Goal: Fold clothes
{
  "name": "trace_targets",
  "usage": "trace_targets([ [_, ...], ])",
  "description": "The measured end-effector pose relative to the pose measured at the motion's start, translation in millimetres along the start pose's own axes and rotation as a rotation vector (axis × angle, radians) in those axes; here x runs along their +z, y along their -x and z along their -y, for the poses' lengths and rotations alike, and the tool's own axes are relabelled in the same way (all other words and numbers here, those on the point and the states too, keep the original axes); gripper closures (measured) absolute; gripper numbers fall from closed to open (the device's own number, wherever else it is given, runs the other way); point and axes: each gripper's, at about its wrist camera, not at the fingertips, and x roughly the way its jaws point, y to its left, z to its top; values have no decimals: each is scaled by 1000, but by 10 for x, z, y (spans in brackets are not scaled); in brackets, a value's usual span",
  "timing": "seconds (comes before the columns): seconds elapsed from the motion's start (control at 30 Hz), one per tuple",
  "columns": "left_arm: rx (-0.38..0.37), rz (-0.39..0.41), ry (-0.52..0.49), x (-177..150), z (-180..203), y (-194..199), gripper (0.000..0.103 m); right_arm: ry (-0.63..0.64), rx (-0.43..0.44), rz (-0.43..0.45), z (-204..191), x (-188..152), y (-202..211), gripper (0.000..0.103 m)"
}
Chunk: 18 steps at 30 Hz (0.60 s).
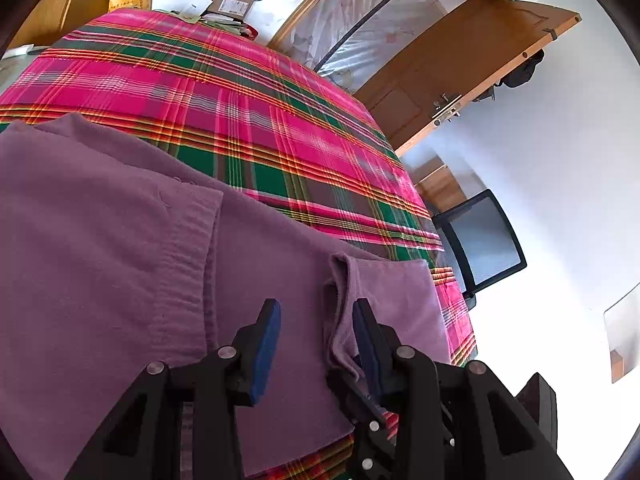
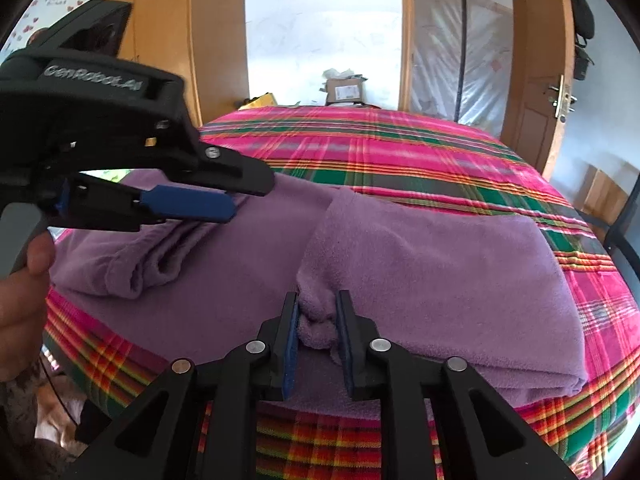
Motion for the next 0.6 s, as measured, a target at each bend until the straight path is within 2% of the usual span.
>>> trace_targets([
  [0.13,3,-2,-21,-4,86,-35,65,-5,29,15,32,-17,66,78],
  [0.27,4,13,-49,38,191,-90,65,-6,62,72,171,-16,277,78],
  [0.33,6,2,-53,60,249,-153,65,-43,13,104,357,14,374,78],
  [0.43,8,-13,-87,71,365,-274,65,-126,-115,117,696,30,425,78],
  [0.53,27,-53,-115,49,450,-400,65,-211,-140,127,978,-33,489,78],
  [0.6,36,-76,-124,27,484,-501,65,-223,-180,119,1080,-80,468,78],
])
